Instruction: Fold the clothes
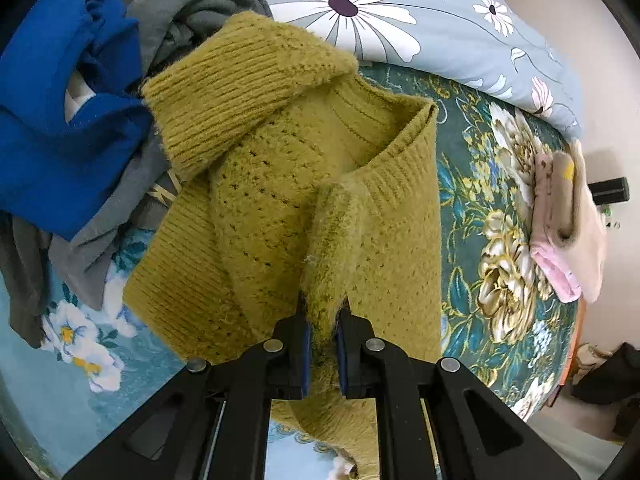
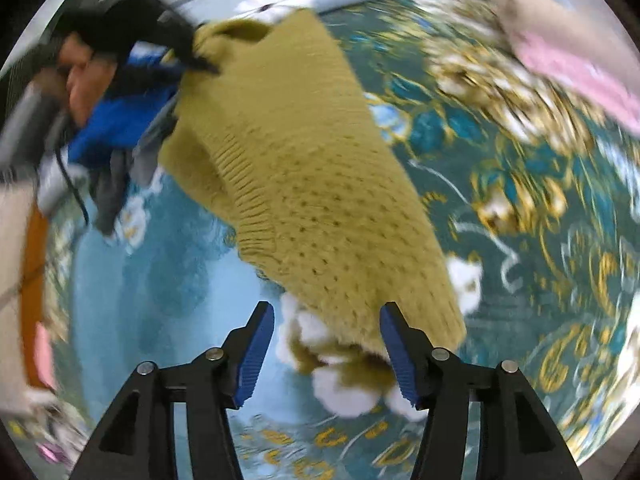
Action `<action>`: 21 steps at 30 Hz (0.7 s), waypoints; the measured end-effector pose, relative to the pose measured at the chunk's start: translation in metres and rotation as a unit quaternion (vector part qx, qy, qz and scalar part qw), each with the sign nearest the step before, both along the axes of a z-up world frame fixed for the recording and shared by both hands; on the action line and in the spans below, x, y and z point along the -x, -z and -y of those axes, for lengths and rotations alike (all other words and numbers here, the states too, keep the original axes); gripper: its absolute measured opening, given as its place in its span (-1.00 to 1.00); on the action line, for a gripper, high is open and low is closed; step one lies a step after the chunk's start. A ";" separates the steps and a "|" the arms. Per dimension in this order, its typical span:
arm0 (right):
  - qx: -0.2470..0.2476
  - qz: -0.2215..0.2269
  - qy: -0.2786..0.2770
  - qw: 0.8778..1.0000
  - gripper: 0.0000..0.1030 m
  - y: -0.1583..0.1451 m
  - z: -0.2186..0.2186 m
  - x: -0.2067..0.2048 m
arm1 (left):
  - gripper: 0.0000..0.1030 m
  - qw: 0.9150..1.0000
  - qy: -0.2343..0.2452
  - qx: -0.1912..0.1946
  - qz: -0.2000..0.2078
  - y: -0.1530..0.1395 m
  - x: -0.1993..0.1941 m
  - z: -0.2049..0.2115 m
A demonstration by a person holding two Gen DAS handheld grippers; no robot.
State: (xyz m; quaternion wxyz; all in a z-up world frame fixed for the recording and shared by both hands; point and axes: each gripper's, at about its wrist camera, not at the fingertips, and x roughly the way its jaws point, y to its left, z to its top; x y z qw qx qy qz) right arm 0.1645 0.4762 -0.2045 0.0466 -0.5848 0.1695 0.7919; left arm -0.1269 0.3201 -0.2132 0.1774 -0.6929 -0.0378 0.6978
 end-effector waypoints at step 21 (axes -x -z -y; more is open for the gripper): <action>-0.160 -0.051 -0.042 0.985 -0.23 0.003 0.005 0.023 | -0.80 0.997 0.006 -0.072 0.037 0.012 0.007 0.002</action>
